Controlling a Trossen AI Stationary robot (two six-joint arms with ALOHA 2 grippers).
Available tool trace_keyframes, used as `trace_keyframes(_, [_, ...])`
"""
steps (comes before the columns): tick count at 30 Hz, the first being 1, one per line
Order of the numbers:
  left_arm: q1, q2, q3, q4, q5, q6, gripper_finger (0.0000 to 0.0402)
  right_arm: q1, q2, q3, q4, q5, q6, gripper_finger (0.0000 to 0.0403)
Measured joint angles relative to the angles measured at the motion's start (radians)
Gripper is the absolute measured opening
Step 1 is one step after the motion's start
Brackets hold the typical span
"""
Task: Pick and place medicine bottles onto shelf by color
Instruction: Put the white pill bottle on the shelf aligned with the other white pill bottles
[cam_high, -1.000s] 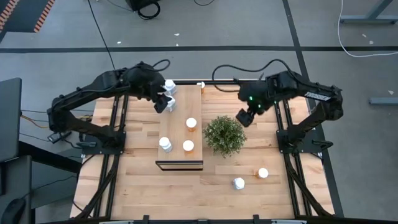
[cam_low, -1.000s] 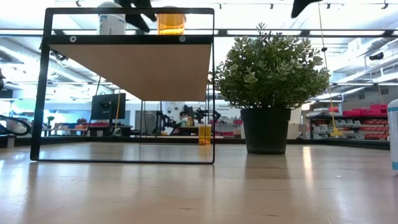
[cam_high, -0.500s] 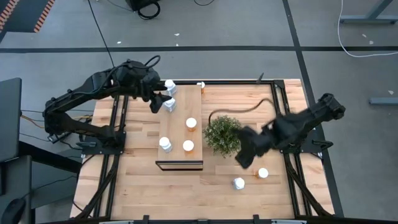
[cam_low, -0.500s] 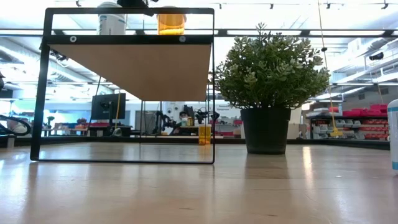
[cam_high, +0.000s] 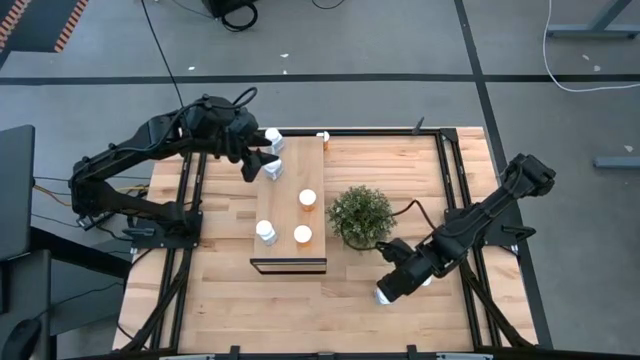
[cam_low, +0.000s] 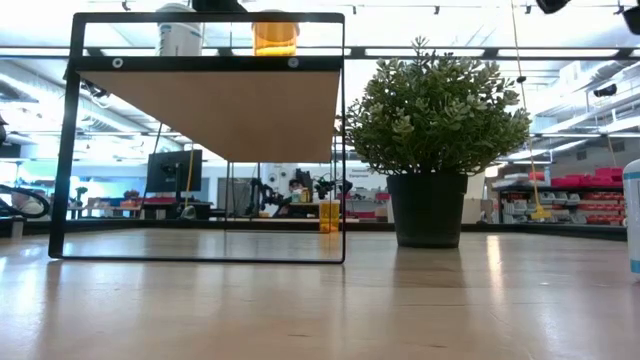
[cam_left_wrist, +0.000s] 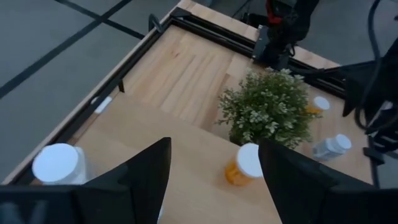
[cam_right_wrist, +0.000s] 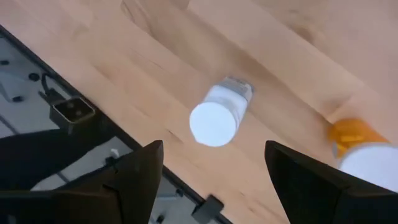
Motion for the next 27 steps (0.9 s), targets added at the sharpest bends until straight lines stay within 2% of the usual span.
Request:
trace_keyframes(5, [0.000, 0.000, 0.000, 0.009, 0.003, 0.002, 0.0246, 0.032, 0.029, -0.036, 0.057, 0.024, -0.115, 0.0286])
trace_keyframes(10, [-0.027, 0.000, 0.000, 0.059, 0.002, 0.065, 0.0249, 0.035, 0.123, -0.014, 0.095, 0.046, -0.481, 0.0287])
trace_keyframes(13, [-0.057, 0.000, 0.000, 0.058, 0.003, 0.089, 0.0248, 0.043, 0.167, -0.012, 0.086, 0.063, -0.609, 0.0287])
trace_keyframes(21, [-0.120, 0.000, 0.000, 0.049, -0.054, 0.076, 0.0248, 0.081, 0.185, -0.012, 0.095, 0.178, -0.666, 0.0288])
trace_keyframes(27, [-0.138, 0.000, 0.000, 0.046, -0.077, 0.063, 0.0245, 0.128, 0.199, -0.011, 0.157, 0.203, -0.715, 0.0288])
